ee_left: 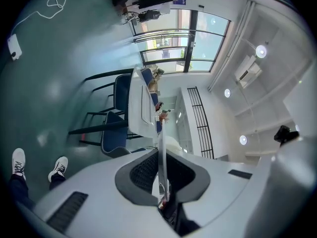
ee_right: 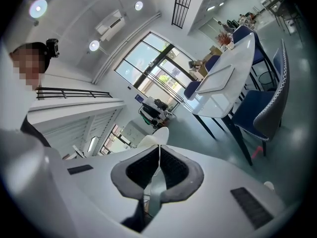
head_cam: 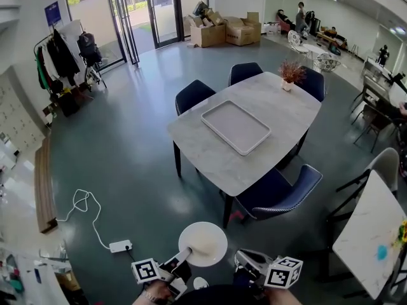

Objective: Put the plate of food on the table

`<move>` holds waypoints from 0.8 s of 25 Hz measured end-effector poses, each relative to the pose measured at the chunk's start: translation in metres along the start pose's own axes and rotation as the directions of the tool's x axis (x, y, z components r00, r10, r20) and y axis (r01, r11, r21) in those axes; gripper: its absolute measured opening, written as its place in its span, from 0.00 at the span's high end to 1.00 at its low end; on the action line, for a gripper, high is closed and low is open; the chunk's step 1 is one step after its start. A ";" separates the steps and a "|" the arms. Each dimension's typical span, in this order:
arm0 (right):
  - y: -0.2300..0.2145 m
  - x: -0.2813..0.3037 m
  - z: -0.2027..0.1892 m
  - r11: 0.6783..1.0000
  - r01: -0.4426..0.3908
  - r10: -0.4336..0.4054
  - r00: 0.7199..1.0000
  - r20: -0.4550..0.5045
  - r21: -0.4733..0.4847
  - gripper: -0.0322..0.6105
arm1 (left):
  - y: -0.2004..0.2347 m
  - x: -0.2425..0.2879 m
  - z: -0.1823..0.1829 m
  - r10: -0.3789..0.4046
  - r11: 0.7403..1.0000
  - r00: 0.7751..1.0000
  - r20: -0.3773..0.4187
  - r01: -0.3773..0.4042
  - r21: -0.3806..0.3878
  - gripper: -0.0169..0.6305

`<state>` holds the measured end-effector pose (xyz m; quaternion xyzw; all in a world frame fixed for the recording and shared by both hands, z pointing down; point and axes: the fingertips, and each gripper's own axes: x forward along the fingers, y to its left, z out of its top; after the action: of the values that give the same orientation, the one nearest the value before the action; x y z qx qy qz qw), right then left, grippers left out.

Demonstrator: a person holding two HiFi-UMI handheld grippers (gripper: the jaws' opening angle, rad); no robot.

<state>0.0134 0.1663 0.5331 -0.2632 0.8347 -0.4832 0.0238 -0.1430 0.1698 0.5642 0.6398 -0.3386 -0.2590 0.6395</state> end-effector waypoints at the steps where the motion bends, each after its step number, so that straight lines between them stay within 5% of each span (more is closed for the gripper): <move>1: -0.004 -0.001 0.010 1.000 -0.005 0.005 1.000 -0.006 0.000 0.93 | -0.002 0.008 0.000 0.004 1.000 1.000 0.009 -0.004 0.000 0.93; 20: -0.092 -0.020 0.153 0.991 -0.133 0.131 0.986 -0.102 -0.010 0.93 | -0.033 0.155 -0.003 0.019 1.000 0.986 0.168 -0.022 0.019 0.93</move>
<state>0.1138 0.0177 0.5229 -0.1829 0.8544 -0.4863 0.0114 -0.0390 0.0520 0.5468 0.6190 -0.4003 -0.3018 0.6047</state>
